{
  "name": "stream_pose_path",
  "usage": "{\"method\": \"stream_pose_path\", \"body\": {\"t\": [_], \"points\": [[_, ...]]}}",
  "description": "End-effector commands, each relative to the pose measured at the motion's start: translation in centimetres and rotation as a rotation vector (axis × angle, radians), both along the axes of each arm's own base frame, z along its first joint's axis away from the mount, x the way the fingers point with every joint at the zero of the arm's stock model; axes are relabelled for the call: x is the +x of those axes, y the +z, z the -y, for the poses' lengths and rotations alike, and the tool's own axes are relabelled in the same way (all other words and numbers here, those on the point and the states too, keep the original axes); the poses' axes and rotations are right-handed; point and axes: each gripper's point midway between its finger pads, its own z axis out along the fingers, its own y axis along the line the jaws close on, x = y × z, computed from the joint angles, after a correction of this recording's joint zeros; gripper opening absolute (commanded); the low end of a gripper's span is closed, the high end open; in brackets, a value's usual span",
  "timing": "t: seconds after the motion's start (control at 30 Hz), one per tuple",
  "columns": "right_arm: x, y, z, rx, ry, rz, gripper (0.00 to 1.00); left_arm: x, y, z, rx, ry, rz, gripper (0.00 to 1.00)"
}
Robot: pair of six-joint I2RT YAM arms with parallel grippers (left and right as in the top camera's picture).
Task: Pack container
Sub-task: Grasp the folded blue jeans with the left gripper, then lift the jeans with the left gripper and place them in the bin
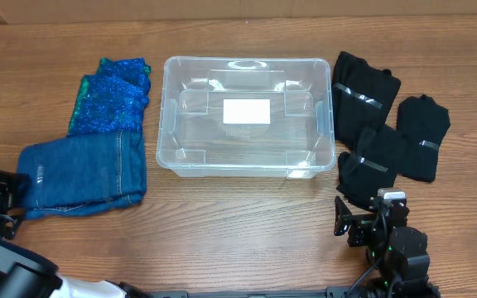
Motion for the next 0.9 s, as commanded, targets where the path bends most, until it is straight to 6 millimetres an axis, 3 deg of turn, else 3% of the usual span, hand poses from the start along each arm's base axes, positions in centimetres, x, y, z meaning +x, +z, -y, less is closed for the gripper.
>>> {"method": "stream_pose_path", "body": {"t": [0.0, 0.23, 0.4, 0.5, 0.57, 0.7, 0.77, 0.8, 0.87], "points": [[0.0, -0.6, 0.1, -0.004, -0.001, -0.005, 1.00, 1.5, -1.3, 0.1, 0.006, -0.126, 0.057, 1.00], [0.0, -0.6, 0.1, -0.003, -0.001, -0.005, 1.00, 3.3, -6.1, 2.4, -0.031, -0.241, -0.034, 0.96], [0.0, -0.6, 0.0, -0.003, -0.001, -0.005, 1.00, 4.7, -8.2, 5.4, -0.055, -0.338, -0.099, 0.61], [0.0, -0.6, 0.1, -0.003, -0.001, -0.005, 1.00, 5.3, -8.0, 6.7, -0.061, -0.380, -0.114, 0.27], [0.0, -0.6, 0.1, -0.004, -0.001, -0.005, 1.00, 5.6, -7.2, 7.1, -0.081, -0.389, -0.122, 0.15], [0.0, -0.6, 0.0, -0.003, -0.001, -0.006, 1.00, 6.3, -3.0, 6.7, -0.135, -0.377, -0.140, 0.04], [0.0, -0.6, 0.1, -0.003, -0.001, -0.005, 1.00, 7.0, 0.3, 6.9, -0.162, -0.380, -0.110, 0.04], [0.0, -0.6, 0.1, -0.003, -0.001, -0.005, 1.00, 7.6, 3.7, 7.1, -0.169, -0.389, -0.065, 0.04], [0.0, -0.6, 0.0, -0.004, -0.001, -0.005, 1.00, 8.1, 7.6, 7.5, -0.152, -0.405, -0.004, 0.04]]}}
